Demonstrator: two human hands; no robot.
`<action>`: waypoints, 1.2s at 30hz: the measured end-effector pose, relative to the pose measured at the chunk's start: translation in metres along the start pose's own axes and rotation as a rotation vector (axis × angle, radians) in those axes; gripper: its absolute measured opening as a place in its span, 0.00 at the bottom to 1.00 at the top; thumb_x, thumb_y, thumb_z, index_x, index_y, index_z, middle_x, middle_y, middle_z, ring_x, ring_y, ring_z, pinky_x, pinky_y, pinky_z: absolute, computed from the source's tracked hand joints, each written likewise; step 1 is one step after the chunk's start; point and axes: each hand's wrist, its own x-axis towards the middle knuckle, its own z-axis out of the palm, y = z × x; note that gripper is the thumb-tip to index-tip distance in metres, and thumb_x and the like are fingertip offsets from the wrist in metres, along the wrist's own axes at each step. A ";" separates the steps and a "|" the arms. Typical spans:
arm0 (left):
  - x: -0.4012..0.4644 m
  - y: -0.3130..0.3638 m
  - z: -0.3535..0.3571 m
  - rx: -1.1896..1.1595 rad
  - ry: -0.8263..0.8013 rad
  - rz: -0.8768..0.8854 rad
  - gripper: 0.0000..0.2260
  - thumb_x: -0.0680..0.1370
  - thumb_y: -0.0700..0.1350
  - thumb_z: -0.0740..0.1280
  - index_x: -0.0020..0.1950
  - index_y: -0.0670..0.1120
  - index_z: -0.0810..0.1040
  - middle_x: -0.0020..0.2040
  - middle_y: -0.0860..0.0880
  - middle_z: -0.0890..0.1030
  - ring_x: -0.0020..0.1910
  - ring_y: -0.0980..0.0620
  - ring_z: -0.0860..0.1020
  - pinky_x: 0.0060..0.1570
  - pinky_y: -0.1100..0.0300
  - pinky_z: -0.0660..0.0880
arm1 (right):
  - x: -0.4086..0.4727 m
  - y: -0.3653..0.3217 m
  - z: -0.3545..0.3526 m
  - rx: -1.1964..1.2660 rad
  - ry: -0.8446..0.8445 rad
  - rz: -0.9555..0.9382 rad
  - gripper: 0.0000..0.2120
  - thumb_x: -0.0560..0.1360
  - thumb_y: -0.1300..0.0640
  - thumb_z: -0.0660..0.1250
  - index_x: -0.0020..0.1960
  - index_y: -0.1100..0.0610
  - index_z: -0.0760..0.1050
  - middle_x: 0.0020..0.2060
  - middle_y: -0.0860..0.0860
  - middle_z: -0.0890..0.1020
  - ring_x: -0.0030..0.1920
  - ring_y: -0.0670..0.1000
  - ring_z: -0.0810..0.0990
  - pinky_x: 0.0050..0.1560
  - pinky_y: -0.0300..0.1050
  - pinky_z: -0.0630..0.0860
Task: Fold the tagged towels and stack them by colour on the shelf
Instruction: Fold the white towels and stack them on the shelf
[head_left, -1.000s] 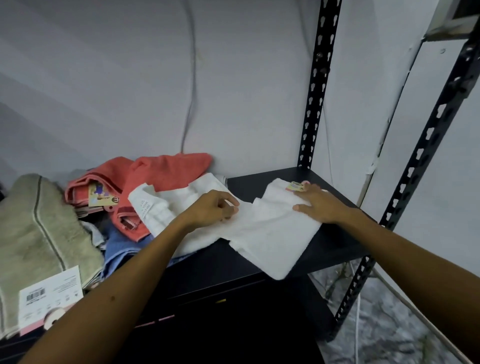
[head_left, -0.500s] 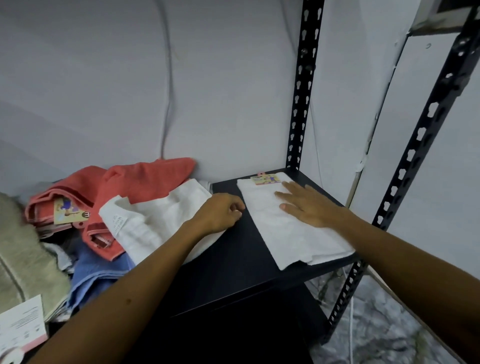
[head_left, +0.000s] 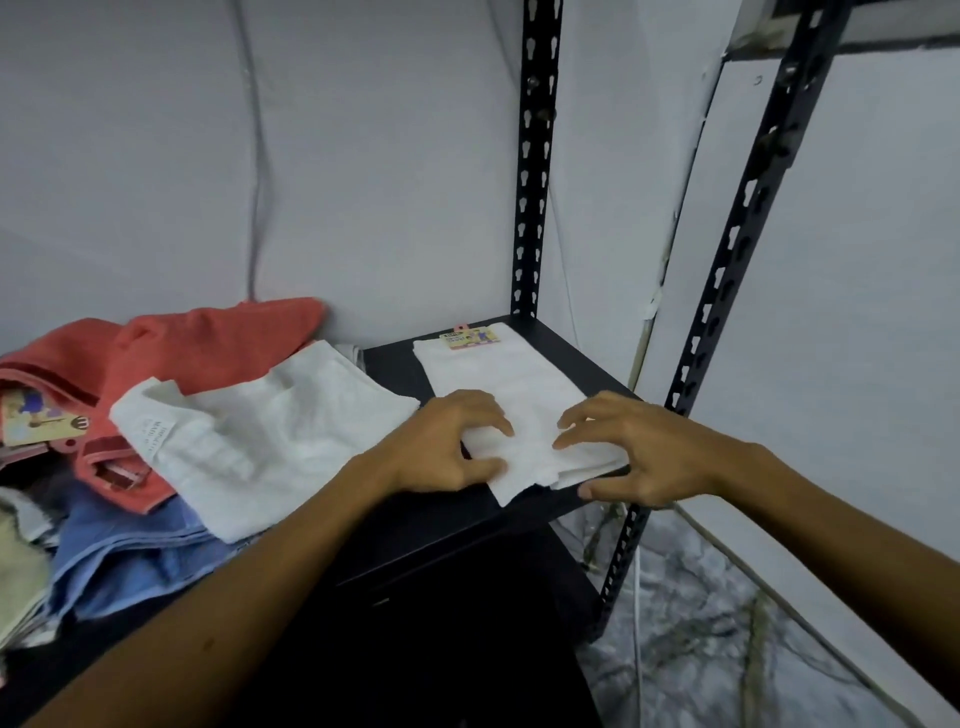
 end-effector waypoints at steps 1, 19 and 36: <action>-0.002 0.011 0.005 0.020 0.019 0.061 0.19 0.71 0.58 0.73 0.59 0.52 0.80 0.60 0.55 0.79 0.64 0.56 0.72 0.66 0.55 0.68 | -0.005 0.004 0.000 -0.020 -0.033 0.036 0.26 0.74 0.44 0.70 0.70 0.47 0.72 0.68 0.41 0.70 0.68 0.43 0.65 0.66 0.34 0.60; -0.025 0.025 0.033 0.439 0.256 0.338 0.11 0.79 0.49 0.63 0.45 0.45 0.83 0.56 0.46 0.82 0.55 0.45 0.79 0.52 0.52 0.75 | -0.022 0.006 0.041 0.352 0.629 0.555 0.08 0.73 0.61 0.67 0.46 0.50 0.81 0.29 0.48 0.80 0.32 0.49 0.79 0.37 0.43 0.77; -0.045 0.020 0.034 0.411 0.224 0.266 0.05 0.77 0.46 0.70 0.48 0.46 0.84 0.49 0.48 0.82 0.46 0.49 0.80 0.43 0.58 0.75 | -0.034 0.002 0.073 -0.138 0.636 0.253 0.11 0.78 0.54 0.60 0.53 0.54 0.81 0.43 0.50 0.81 0.35 0.53 0.81 0.28 0.47 0.78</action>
